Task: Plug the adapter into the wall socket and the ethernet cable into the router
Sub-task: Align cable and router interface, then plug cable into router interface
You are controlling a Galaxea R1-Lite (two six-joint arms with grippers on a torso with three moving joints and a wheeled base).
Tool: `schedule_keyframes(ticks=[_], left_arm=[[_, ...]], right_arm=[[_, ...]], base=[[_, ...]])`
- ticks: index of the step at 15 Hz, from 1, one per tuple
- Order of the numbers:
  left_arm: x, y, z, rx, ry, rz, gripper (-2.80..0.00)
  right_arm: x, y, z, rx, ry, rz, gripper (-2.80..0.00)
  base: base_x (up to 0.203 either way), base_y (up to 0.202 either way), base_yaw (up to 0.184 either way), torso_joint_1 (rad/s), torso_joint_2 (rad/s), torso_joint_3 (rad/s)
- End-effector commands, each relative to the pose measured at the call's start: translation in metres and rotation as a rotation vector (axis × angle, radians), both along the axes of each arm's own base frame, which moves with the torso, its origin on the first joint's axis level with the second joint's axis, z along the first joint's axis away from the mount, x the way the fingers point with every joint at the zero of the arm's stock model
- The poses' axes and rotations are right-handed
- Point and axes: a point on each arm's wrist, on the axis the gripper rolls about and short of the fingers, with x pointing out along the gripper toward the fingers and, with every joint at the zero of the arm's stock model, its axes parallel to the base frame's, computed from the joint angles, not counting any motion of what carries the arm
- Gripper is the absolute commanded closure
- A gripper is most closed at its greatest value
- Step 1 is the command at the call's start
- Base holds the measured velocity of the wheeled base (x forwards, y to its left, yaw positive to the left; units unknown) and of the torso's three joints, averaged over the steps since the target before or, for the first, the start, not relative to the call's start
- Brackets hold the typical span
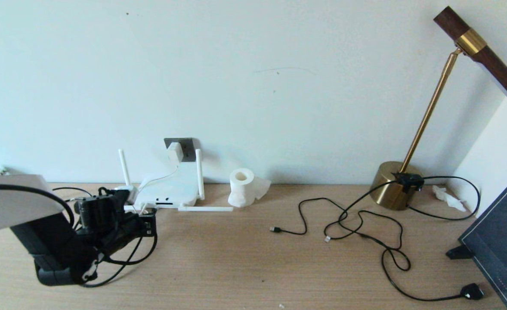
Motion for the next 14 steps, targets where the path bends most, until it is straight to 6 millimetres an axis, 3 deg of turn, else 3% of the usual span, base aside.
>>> schedule_keyframes(ticks=[1, 14], left_arm=[[0.0020, 0.0004, -0.0022, 0.000, -0.002, 0.000, 0.00], [0.0058, 0.0001, -0.0021, 0.001, -0.012, -0.001, 0.00]], right_arm=[[0.0001, 0.0000, -0.0001, 0.000, 0.003, 0.001, -2.80], [0.0000, 0.0000, -0.0001, -0.001, 0.002, 0.001, -2.80]], base=[[0.000, 0.000, 0.000, 0.000, 0.00, 0.000], [0.000, 0.000, 0.000, 0.000, 0.00, 0.000]])
